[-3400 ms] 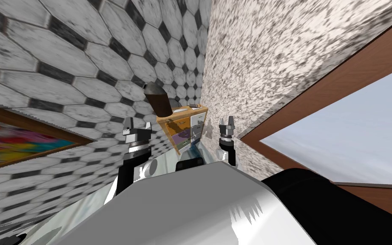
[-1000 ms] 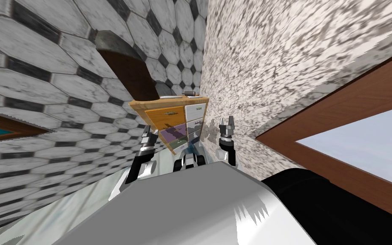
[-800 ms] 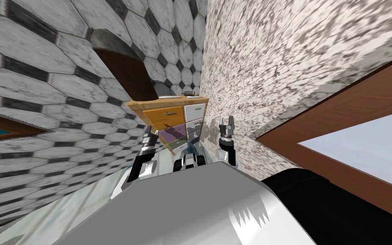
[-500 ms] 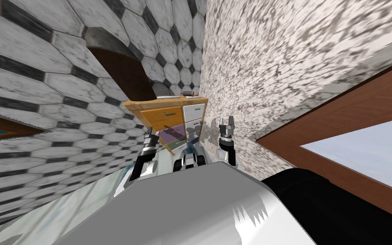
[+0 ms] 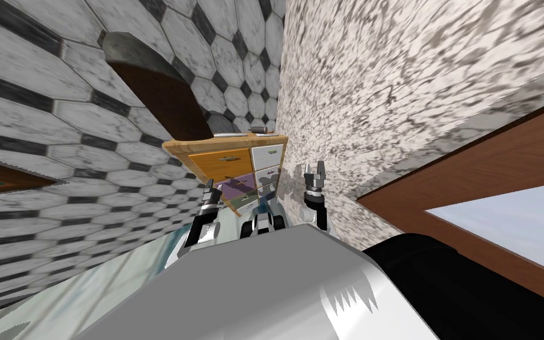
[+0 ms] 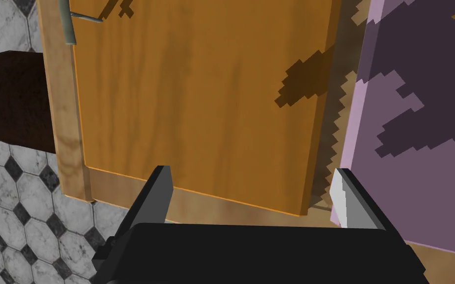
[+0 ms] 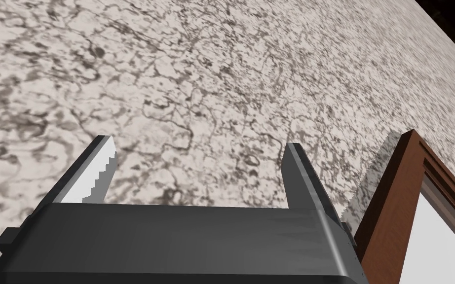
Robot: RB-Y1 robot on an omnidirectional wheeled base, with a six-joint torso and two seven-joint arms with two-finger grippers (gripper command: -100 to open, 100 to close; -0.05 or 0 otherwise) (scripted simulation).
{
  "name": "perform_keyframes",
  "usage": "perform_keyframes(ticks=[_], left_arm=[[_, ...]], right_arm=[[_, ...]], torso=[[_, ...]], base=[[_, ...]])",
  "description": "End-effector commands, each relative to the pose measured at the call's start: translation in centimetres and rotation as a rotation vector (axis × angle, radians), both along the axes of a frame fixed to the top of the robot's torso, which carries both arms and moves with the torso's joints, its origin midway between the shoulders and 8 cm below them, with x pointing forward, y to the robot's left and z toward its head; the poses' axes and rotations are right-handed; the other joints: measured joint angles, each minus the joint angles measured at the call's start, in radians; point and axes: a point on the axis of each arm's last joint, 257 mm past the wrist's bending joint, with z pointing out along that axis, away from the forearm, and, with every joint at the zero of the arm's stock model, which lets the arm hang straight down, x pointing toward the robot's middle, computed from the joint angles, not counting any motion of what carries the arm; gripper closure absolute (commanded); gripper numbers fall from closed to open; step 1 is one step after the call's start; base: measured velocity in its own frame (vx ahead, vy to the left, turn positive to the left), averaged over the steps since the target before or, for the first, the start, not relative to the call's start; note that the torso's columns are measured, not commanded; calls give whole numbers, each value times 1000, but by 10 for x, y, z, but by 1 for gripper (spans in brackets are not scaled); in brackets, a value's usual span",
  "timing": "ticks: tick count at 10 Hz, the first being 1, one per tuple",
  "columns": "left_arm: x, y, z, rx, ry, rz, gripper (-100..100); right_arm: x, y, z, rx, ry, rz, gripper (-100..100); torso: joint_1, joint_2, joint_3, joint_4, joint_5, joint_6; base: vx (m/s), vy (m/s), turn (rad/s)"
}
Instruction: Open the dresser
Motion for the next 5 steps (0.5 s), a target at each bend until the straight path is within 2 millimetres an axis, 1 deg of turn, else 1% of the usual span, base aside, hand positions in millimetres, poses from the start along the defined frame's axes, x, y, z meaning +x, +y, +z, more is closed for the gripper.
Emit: perform_keyframes(ticks=[1,5], left_arm=[[2,6,-20,-11,36,12,-100],[6,15,-55,-32,95,33,-100]], right_arm=[[0,0,0,0,0,0,0],[0,0,0,0,0,0,0]], torso=[[-1,0,0,0,0,0],[0,0,0,0,0,0]], base=[[40,-81,31],[31,-80,36]])
